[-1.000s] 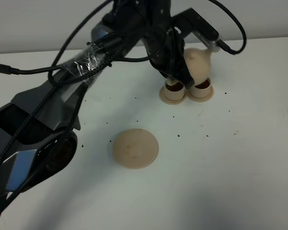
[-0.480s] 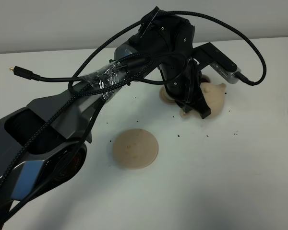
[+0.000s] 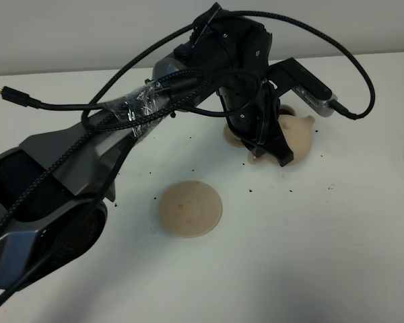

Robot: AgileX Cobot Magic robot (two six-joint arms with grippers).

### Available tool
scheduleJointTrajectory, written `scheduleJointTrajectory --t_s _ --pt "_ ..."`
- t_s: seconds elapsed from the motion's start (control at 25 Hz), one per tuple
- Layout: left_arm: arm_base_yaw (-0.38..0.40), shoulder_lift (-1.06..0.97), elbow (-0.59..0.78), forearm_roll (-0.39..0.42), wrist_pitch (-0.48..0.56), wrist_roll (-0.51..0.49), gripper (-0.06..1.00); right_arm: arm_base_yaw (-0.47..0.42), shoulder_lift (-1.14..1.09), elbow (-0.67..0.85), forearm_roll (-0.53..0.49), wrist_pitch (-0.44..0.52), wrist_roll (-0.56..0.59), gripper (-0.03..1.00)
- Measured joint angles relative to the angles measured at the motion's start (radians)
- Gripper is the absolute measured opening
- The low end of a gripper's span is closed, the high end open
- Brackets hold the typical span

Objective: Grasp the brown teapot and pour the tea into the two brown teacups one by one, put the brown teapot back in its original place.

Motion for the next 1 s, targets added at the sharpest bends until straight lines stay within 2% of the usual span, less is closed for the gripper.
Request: scheduleJointTrajectory --t_s 0.12,0.2,0.4,0.68,0.8,1.0 --pt "0.000 -0.059 0.024 0.020 0.000 -0.031 0.15 0.000 0.000 0.000 0.000 0.000 0.000 0.31" --pt "0.000 -0.106 0.093 0.033 0.000 -0.052 0.15 0.000 0.000 0.000 0.000 0.000 0.000 0.31" --pt "0.003 -0.254 0.322 0.109 -0.001 -0.138 0.15 0.000 0.000 0.000 0.000 0.000 0.001 0.31" --pt "0.006 -0.434 0.662 0.135 -0.009 -0.255 0.15 0.000 0.000 0.000 0.000 0.000 0.001 0.31" --pt "0.018 -0.488 0.804 0.134 -0.074 -0.305 0.15 0.000 0.000 0.000 0.000 0.000 0.000 0.31" --pt "0.065 -0.537 0.955 0.125 -0.222 -0.366 0.15 0.000 0.000 0.000 0.000 0.000 0.000 0.31"
